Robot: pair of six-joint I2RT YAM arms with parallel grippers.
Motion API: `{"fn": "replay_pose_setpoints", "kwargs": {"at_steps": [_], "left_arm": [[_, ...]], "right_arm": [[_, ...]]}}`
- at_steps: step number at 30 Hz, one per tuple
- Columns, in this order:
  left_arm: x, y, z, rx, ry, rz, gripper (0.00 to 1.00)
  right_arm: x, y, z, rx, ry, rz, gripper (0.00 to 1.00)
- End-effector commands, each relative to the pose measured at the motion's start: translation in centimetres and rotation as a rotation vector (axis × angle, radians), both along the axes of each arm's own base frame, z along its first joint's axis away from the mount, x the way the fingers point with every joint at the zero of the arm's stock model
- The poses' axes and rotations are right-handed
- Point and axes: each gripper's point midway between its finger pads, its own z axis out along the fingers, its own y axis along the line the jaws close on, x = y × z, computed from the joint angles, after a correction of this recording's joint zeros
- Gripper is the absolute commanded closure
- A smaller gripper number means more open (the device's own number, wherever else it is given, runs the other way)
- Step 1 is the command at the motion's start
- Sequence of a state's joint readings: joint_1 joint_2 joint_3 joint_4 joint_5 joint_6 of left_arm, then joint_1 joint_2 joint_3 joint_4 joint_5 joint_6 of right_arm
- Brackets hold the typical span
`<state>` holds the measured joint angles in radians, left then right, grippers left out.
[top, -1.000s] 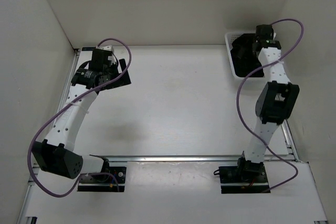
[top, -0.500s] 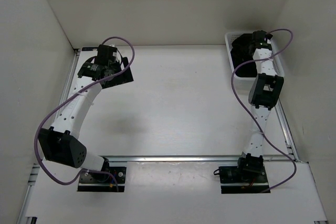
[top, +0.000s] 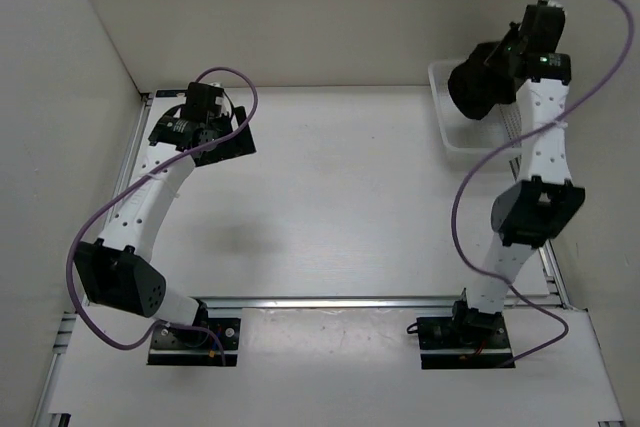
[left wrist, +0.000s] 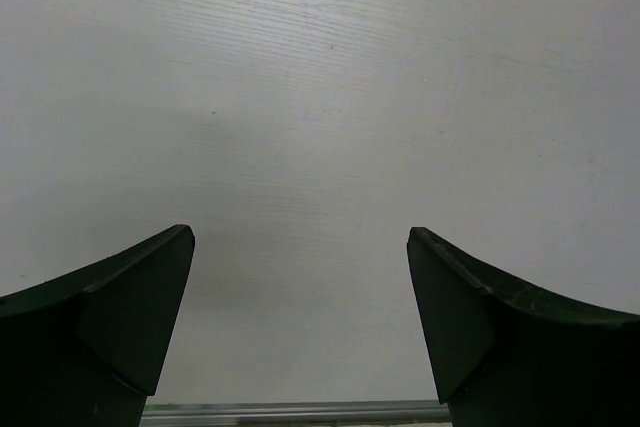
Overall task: Fold and stack the shorts
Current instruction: Move the shorts to the center of the board, then flatten the shorts out
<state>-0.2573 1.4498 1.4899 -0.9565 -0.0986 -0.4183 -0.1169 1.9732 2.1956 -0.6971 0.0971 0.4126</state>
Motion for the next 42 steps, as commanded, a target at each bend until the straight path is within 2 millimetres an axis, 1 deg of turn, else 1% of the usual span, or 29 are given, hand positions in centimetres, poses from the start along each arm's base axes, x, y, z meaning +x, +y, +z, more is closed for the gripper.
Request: {"fn": "replay_pose_setpoints", "kwargs": {"at_steps": [1,2,3,5,8,10,13,14,15,16,17,18,21,23,24,25,26,27,29,30,31,32,33,34,35,36,38,40,42], "left_arm": [[0.7,-1.0,2.4,-0.041,-0.062,-0.04,0.0],[0.5,-1.0,2.8,-0.044,-0.074,-0.04,0.0],[0.6,-1.1,3.2,-0.053,-0.082,-0.046,0.0],[0.3,-0.7,4.8,-0.07,-0.125,-0.03,0.0],[-0.5,0.7,6.5,-0.09,-0.16,0.02,0.0],[-0.9,1.9,7.2,-0.091,-0.177,0.05,0.0],[-1.6,3.5,8.4,-0.079,-0.215,0.096,0.0],[-1.9,3.5,8.9,-0.082,-0.23,0.096,0.0],[-2.1,4.1,8.4,-0.07,-0.212,0.113,0.0],[-2.3,4.1,8.8,-0.08,-0.225,0.119,0.0],[-2.6,4.1,8.6,-0.079,-0.222,0.12,0.0],[-2.6,3.9,8.6,-0.094,-0.22,0.119,0.0],[-2.5,2.8,7.8,-0.138,-0.201,0.084,0.0],[-2.2,1.2,6.2,-0.141,-0.161,0.048,0.0],[-2.2,0.4,5.5,-0.149,-0.142,0.024,0.0],[-1.7,-0.5,5.0,-0.171,-0.14,0.002,0.03],[-1.7,-2.0,4.2,-0.183,-0.122,-0.042,0.16],[-1.8,-2.9,2.7,-0.196,-0.083,-0.06,0.23],[-1.7,-5.7,0.0,-0.222,-0.007,-0.126,0.42],[-1.6,-6.6,-1.4,-0.231,0.025,-0.137,0.57],[-1.7,-7.6,-3.4,-0.239,0.091,-0.15,0.64],[-1.9,-8.9,-4.0,-0.235,0.105,-0.184,0.65],[-2.2,-9.5,-5.3,-0.23,0.142,-0.186,0.64],[-2.1,-9.8,-7.1,-0.211,0.178,-0.175,0.47],[-2.0,-10.2,-7.9,-0.205,0.194,-0.182,0.35],[-1.9,-10.2,-8.8,-0.197,0.217,-0.178,0.21],[-1.4,-10.1,-11.4,-0.166,0.273,-0.151,0.0],[-0.6,-10.3,-12.0,-0.16,0.282,-0.137,0.0],[0.4,-10.5,-12.9,-0.164,0.298,-0.131,0.0]], "right_arm": [[-5.6,6.3,13.6,-0.049,-0.293,0.224,1.0],[-7.6,7.7,15.9,-0.062,-0.34,0.277,1.0],[-9.0,9.9,17.1,-0.053,-0.36,0.333,1.0],[-12.0,12.2,19.5,-0.05,-0.415,0.411,1.0],[-16.1,17.3,20.8,0.0,-0.454,0.579,1.0],[-17.7,19.0,20.2,0.034,-0.439,0.642,1.0],[-19.6,21.6,16.6,0.077,-0.366,0.725,1.0],[-19.6,22.4,14.4,0.081,-0.318,0.739,0.96],[-18.9,22.7,8.9,0.102,-0.183,0.731,0.83],[-18.8,23.2,7.0,0.105,-0.152,0.741,0.59],[-18.6,23.0,4.5,0.088,-0.104,0.736,0.17],[-18.3,22.5,-0.1,0.067,0.001,0.716,0.07],[-18.4,20.5,-5.0,0.008,0.147,0.617,0.0],[-19.4,19.4,-4.3,0.013,0.113,0.575,0.03],[-20.0,19.3,-4.3,0.013,0.102,0.576,0.1],[-21.3,18.7,-4.9,0.033,0.11,0.545,0.27],[-21.7,18.7,-5.2,0.047,0.107,0.536,0.44],[-22.3,18.7,-5.9,0.066,0.123,0.534,0.76],[-24.5,19.2,-8.7,0.127,0.197,0.537,0.93],[-25.1,19.5,-9.4,0.155,0.208,0.542,0.98],[-27.0,20.4,-12.0,0.205,0.281,0.577,1.0],[-28.0,21.3,-13.0,0.26,0.314,0.586,0.89],[-28.7,22.0,-13.4,0.294,0.313,0.602,0.68],[-29.9,23.2,-14.2,0.325,0.334,0.637,0.37],[-31.5,23.9,-16.4,0.375,0.398,0.628,0.23],[-31.8,24.7,-16.8,0.391,0.393,0.643,0.13],[-33.9,26.7,-18.2,0.396,0.446,0.683,0.02],[-35.4,28.5,-19.4,0.344,0.487,0.735,0.02],[-35.2,28.5,-20.8,0.253,0.508,0.691,0.01]]}}
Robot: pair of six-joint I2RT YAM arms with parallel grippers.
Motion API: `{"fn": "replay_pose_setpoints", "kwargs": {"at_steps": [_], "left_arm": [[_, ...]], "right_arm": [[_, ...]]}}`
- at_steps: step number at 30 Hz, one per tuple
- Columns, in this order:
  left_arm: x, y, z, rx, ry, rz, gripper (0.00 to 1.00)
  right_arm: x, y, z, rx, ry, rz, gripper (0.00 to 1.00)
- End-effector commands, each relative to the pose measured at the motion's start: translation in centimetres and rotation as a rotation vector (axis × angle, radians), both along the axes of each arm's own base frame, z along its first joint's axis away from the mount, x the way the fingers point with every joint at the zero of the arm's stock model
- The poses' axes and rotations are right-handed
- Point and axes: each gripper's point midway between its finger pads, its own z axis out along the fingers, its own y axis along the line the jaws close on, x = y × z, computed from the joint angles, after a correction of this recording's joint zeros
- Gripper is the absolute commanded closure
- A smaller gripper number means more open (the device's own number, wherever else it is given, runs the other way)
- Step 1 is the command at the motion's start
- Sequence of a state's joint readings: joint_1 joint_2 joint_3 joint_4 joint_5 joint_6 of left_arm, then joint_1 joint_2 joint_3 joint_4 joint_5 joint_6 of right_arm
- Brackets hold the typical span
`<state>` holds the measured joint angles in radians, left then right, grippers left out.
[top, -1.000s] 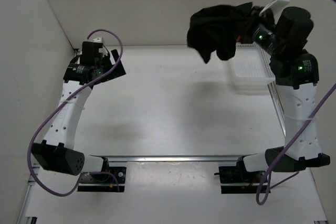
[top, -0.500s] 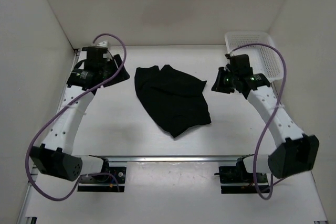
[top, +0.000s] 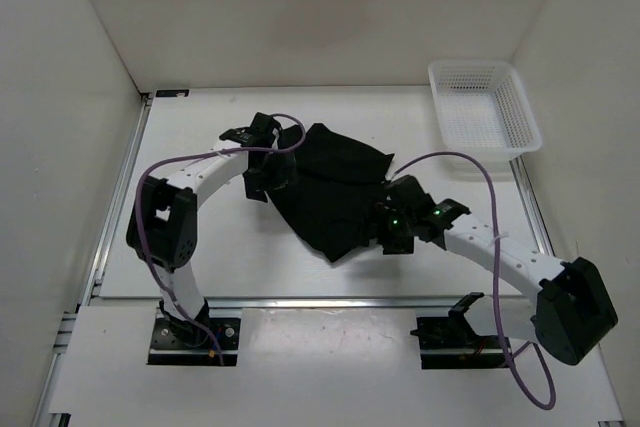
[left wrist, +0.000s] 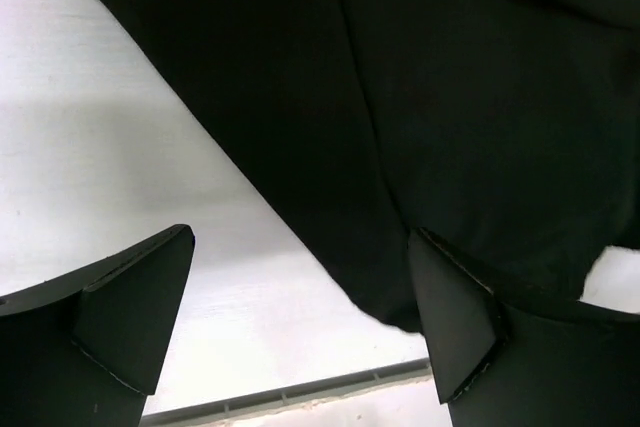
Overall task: Fold and stack the shorts
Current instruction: Flatten the shorts out
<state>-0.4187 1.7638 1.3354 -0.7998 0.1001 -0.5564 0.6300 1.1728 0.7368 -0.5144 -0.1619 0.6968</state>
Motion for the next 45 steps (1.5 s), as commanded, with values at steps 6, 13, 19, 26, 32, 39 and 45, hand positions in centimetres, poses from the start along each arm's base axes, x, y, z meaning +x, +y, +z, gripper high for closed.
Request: {"fn": "replay_pose_setpoints", "kwargs": {"at_steps": [6,13,19,26,32,39,45], "left_arm": [[6.0,-0.6,0.5,-0.009,-0.08,0.05,0.06],[7.4,-1.1,-3.3,-0.017,0.002,0.039,0.62],[6.9,-1.5,-2.7,-0.043,0.005,0.029,0.9],[8.0,-1.6,2.1,-0.112,-0.089,0.04,0.9],[10.5,-2.1,9.0,-0.249,-0.201,0.075,0.9],[7.9,3.5,13.6,-0.243,-0.274,0.188,0.0],[7.5,8.2,19.2,-0.211,-0.453,0.245,0.06]], "right_arm": [[4.6,-3.4,-0.5,-0.041,-0.065,-0.255,0.03],[7.8,-6.6,-2.2,-0.095,-0.057,-0.26,0.15],[9.5,-5.6,-4.5,-0.077,-0.02,-0.238,0.56],[19.7,-5.2,4.9,-0.118,-0.266,-0.235,1.0],[25.0,-2.4,18.8,-0.121,-0.57,-0.127,1.0],[14.1,3.5,13.6,-0.231,-0.635,0.26,1.0],[-1.6,5.8,0.5,-0.393,-0.477,0.576,0.75]]}}
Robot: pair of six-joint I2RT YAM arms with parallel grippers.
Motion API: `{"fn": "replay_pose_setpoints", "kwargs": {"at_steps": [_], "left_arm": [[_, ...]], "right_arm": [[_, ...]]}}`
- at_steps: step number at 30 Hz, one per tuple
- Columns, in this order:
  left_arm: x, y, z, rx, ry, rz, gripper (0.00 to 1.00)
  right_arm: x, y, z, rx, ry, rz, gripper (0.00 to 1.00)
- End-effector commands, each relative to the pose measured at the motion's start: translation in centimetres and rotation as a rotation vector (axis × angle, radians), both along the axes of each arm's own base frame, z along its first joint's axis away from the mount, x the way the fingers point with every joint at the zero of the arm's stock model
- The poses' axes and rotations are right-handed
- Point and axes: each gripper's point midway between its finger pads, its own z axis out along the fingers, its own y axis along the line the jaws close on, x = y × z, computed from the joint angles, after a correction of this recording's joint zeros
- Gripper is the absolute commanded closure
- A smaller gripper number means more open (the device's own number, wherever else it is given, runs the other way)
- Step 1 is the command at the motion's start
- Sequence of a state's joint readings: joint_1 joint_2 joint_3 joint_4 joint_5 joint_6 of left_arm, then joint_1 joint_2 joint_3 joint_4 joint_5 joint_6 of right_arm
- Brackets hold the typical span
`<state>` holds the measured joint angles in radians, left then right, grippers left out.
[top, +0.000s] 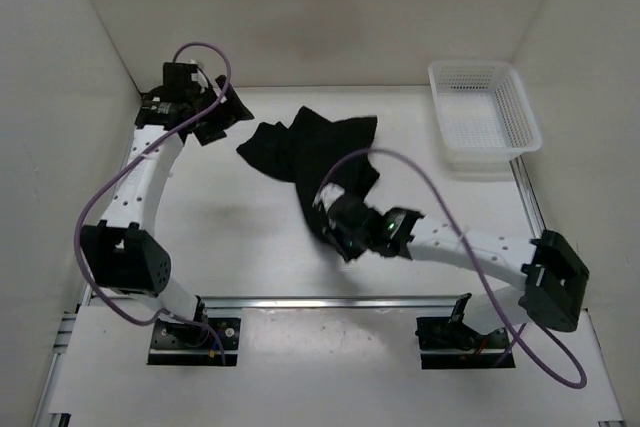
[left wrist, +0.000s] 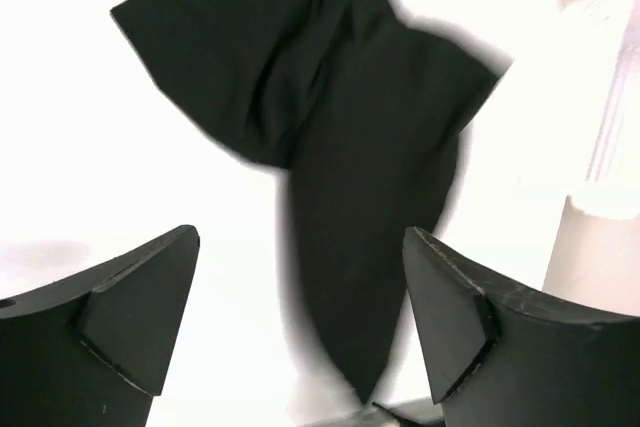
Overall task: Fold and stack the shorts
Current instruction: Flatten the shorts out
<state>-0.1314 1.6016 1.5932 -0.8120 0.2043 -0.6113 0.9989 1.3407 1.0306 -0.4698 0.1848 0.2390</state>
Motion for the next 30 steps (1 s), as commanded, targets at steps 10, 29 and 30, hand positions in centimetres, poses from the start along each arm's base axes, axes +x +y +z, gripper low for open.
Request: {"fn": "replay_pose_setpoints", "kwargs": {"at_steps": [10,29,30], "left_arm": [[0.0,-9.5,-2.7,0.243,0.035,-0.318,0.3],[-3.6,-28.2,-14.5,0.524,0.118,-0.693,0.09],[-3.3,-28.2,-14.9,0.533,0.117,-0.686,0.09]], "right_arm": [[-0.8,-9.7,-0.6,0.004,0.051,-0.513,0.21],[-3.7,-16.7,-6.5,0.264,0.469,-0.892,0.3],[-3.7,-16.7,-6.5,0.264,0.469,-0.892,0.3]]}}
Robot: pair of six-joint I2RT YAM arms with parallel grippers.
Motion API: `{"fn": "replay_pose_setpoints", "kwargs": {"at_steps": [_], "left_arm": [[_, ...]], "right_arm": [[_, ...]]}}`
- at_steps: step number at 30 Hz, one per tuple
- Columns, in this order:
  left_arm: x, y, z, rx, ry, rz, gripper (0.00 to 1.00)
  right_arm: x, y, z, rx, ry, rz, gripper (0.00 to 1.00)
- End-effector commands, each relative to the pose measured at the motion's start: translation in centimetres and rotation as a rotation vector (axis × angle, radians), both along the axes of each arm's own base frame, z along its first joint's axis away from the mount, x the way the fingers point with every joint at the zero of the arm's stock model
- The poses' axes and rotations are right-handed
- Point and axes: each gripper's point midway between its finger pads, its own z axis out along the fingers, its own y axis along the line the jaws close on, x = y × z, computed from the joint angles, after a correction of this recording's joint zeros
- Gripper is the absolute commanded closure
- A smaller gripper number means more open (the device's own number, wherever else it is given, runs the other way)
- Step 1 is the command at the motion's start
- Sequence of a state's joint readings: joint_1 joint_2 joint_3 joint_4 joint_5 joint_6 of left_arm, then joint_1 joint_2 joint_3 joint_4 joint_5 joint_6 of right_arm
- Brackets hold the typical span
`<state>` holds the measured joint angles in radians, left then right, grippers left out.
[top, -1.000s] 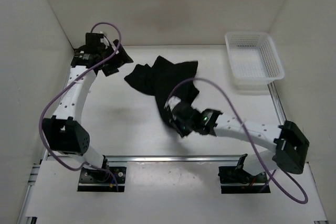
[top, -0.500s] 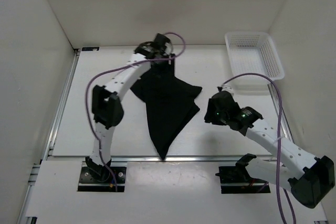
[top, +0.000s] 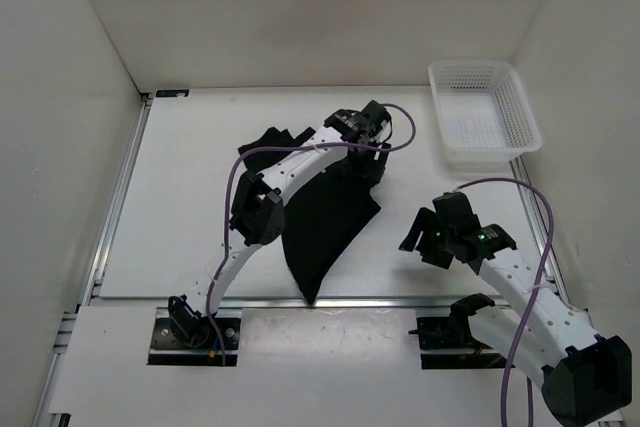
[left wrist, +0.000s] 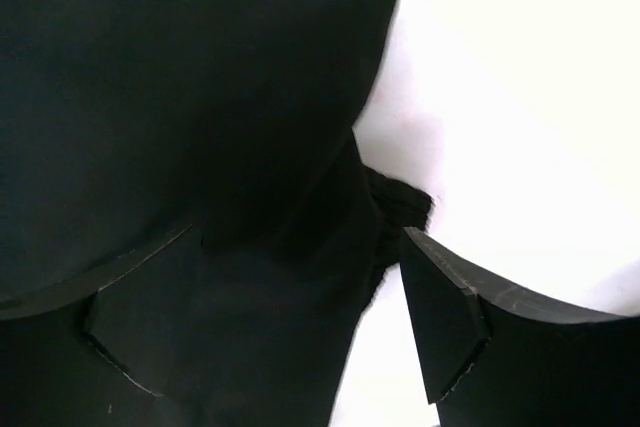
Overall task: Fold and stack the shorts
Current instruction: Flatten the shorts out
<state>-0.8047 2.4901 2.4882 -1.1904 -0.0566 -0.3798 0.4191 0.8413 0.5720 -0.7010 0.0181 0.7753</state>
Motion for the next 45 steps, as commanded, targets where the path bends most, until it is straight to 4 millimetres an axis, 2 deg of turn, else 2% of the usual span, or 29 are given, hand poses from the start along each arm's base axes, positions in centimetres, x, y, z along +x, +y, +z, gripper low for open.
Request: {"fn": "replay_pose_setpoints", "kwargs": {"at_steps": [1,2,5,6,7,8,9,11,12,13,15,16,17,18,19,20,21,22,26,27,28,29,31,32,33,35,38,41,45], "left_arm": [[0.5,-0.1,-0.3,0.046,-0.05,-0.003,0.09],[0.6,-0.3,-0.5,0.045,-0.051,-0.003,0.11],[0.8,-0.5,-1.7,0.055,-0.041,-0.003,0.34],[0.8,-0.5,-1.7,0.055,-0.041,-0.003,0.48],[1.1,-0.8,-0.9,0.034,-0.061,-0.002,0.79],[1.1,-0.9,-0.2,0.021,-0.067,0.008,0.9],[1.7,-0.7,2.2,-0.018,-0.103,0.018,0.9],[1.9,-0.5,4.5,-0.066,-0.127,0.032,0.9],[2.4,0.3,8.2,-0.126,-0.169,0.047,0.9],[2.5,1.0,10.0,-0.158,-0.178,0.068,0.9],[3.7,3.8,12.8,-0.206,-0.196,0.123,0.9],[3.4,5.0,16.4,-0.273,-0.232,0.127,0.9],[4.0,7.2,16.8,-0.271,-0.227,0.165,0.9],[3.5,8.6,19.9,-0.327,-0.261,0.179,0.9],[3.3,9.7,20.6,-0.335,-0.265,0.193,0.9],[3.4,11.7,20.0,-0.313,-0.25,0.229,0.9],[2.4,13.1,21.9,-0.333,-0.28,0.241,0.9],[2.1,14.3,22.2,-0.324,-0.287,0.272,0.9],[0.0,20.7,21.8,-0.249,-0.315,0.446,0.9],[-0.8,21.9,19.8,-0.221,-0.277,0.5,0.9],[-2.0,23.5,21.0,-0.241,-0.314,0.544,0.9],[-2.6,24.8,18.8,-0.229,-0.278,0.603,0.9],[-4.1,26.4,19.4,-0.271,-0.311,0.65,0.9],[-4.3,27.0,19.0,-0.279,-0.316,0.671,0.9],[-4.7,28.0,17.5,-0.256,-0.288,0.704,0.9],[-5.1,28.3,16.7,-0.248,-0.269,0.71,0.9],[-5.0,28.7,16.3,-0.249,-0.265,0.731,0.9],[-4.5,28.5,15.6,-0.245,-0.251,0.741,0.9],[-4.0,28.3,15.2,-0.244,-0.241,0.749,0.9]], "right_arm": [[-0.5,0.4,0.0,0.034,0.019,0.016,0.3],[-0.3,0.5,0.3,0.038,0.01,0.017,0.3],[-0.1,0.5,0.6,0.036,-0.001,0.026,0.3],[-0.4,0.4,0.5,0.032,0.009,0.026,0.3],[-0.1,0.4,0.8,0.024,-0.005,0.029,0.3],[-0.1,0.4,0.8,0.024,-0.005,0.029,0.3],[-0.1,0.3,0.7,0.019,-0.009,0.039,0.3],[0.2,0.7,1.4,0.035,-0.039,0.074,0.3],[0.1,1.4,1.6,0.05,-0.052,0.109,0.26],[0.2,2.2,2.1,0.071,-0.061,0.147,0.22],[0.3,4.1,2.4,0.084,-0.083,0.223,0.14],[0.6,5.2,3.1,0.095,-0.102,0.257,0.08],[0.4,6.8,2.8,0.083,-0.099,0.319,0.05],[0.4,7.8,3.0,0.083,-0.1,0.343,0.04],[0.7,9.1,3.9,0.091,-0.125,0.376,0.03],[-0.2,10.9,3.3,0.079,-0.095,0.448,0.03],[0.1,11.8,3.5,0.064,-0.109,0.466,0.02],[-0.3,13.7,3.5,0.052,-0.107,0.537,0.02],[-1.4,18.0,2.9,0.049,-0.08,0.716,0.0],[-1.6,18.7,1.6,0.031,-0.039,0.746,0.0],[-2.1,19.9,2.0,0.043,-0.038,0.778,0.0],[-2.3,20.3,1.7,0.035,-0.036,0.799,0.0],[-3.0,20.9,1.2,0.011,-0.036,0.816,0.0],[-3.0,20.9,1.2,0.011,-0.036,0.816,0.0],[-3.2,21.4,1.6,0.012,-0.051,0.827,0.0],[-3.2,21.4,1.6,0.0,-0.061,0.826,0.02],[-3.0,22.3,2.9,0.048,-0.111,0.84,0.02],[-3.3,24.5,3.9,0.039,-0.164,0.905,0.0],[-3.5,27.0,2.7,-0.022,-0.18,0.988,0.0]]}}
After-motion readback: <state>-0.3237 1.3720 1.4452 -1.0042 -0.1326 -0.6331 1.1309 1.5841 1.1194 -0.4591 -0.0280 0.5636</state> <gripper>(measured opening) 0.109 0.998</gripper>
